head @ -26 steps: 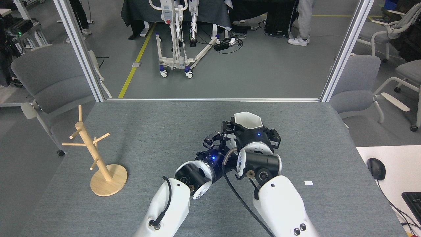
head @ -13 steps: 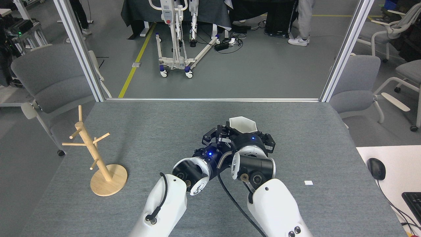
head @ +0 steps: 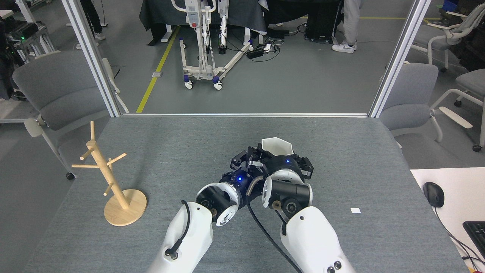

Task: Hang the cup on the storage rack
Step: 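Release the cup from the right gripper and withdraw it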

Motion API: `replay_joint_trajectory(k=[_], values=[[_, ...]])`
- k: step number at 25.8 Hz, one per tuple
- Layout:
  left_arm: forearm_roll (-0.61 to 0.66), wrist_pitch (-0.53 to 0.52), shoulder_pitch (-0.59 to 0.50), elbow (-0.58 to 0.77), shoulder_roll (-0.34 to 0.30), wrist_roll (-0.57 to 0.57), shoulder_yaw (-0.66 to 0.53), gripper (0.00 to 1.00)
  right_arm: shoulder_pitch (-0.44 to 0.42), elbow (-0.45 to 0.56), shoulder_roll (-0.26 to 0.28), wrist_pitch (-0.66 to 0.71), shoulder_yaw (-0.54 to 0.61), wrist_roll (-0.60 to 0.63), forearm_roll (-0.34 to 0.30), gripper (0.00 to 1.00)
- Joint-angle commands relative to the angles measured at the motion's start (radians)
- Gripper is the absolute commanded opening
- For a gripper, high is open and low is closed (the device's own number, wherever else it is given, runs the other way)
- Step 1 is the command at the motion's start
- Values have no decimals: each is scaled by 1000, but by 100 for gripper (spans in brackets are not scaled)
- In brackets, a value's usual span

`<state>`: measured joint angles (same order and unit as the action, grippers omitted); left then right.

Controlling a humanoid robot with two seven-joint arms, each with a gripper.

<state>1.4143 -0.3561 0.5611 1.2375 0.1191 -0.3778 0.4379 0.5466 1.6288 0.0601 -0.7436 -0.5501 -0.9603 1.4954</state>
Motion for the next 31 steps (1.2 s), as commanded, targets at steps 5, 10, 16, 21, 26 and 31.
replay_joint_trajectory(k=[5,10,16,21,26,31], values=[[0,-49,-4,2,-1,2,-8,0,6,-23,0,4,-8,14,3,99],[0,-47,-6,3,-1,2,-8,0,6,-23,-2,4,6,152,-12,99],[0,-49,-18,3,-1,2,-22,0,3,-21,-2,6,6,334,-26,99],[0,-47,-26,3,-1,4,-22,0,1,-21,4,18,58,554,-27,99],[2,-47,-43,10,-1,5,-24,0,-7,-23,12,124,249,796,-64,99],[5,-41,-76,43,-2,11,-25,0,-85,-23,64,500,565,920,-210,99]])
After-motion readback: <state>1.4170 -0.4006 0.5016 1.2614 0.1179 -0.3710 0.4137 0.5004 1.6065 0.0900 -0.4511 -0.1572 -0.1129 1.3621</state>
